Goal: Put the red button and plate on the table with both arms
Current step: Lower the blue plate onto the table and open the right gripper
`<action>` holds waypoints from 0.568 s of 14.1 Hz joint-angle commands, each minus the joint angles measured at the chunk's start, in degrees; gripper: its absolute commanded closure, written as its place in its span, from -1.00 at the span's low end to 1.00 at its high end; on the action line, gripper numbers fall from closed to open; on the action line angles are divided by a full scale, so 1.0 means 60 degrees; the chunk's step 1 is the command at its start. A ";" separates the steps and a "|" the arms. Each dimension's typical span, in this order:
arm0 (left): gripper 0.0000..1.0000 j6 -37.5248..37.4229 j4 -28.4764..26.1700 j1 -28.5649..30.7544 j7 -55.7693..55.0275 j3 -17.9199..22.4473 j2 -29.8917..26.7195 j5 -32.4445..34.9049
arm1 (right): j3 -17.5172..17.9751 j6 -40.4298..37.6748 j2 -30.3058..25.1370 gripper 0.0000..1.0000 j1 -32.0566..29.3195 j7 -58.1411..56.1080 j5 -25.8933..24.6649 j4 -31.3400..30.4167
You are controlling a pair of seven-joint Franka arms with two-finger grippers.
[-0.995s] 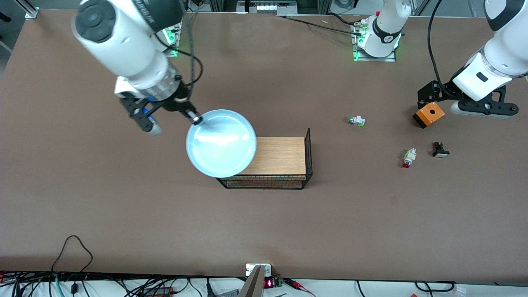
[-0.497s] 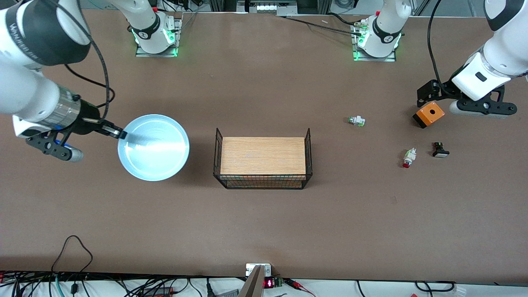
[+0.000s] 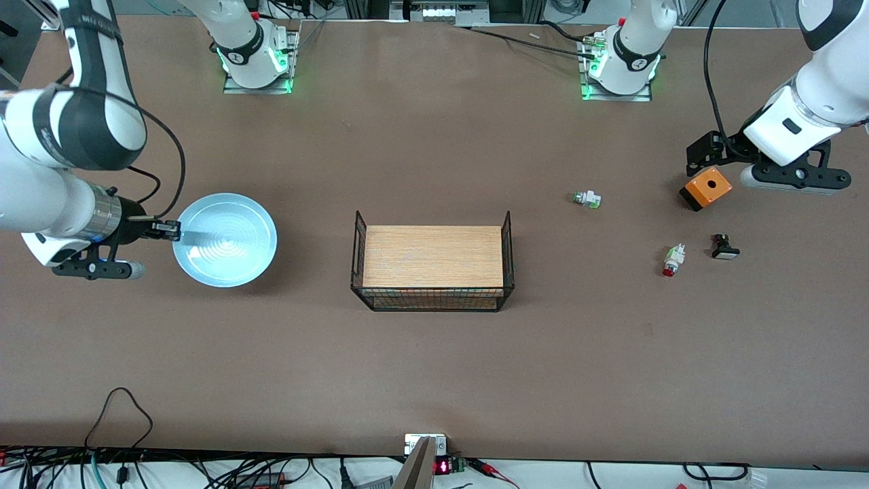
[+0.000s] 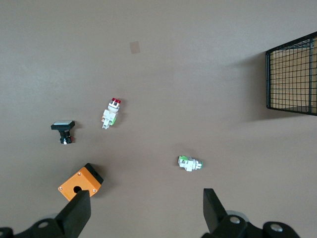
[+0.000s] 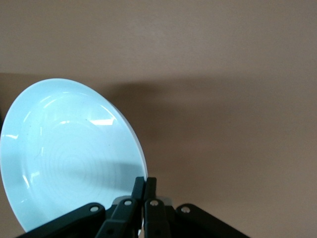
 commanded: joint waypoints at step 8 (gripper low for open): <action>-1.00 -0.0248 0.0322 -0.0064 -0.0085 0.0013 0.0134 -0.0049 | 0.0216 0.5207 0.0051 1.00 -0.1109 -0.2235 -0.0066 -0.4495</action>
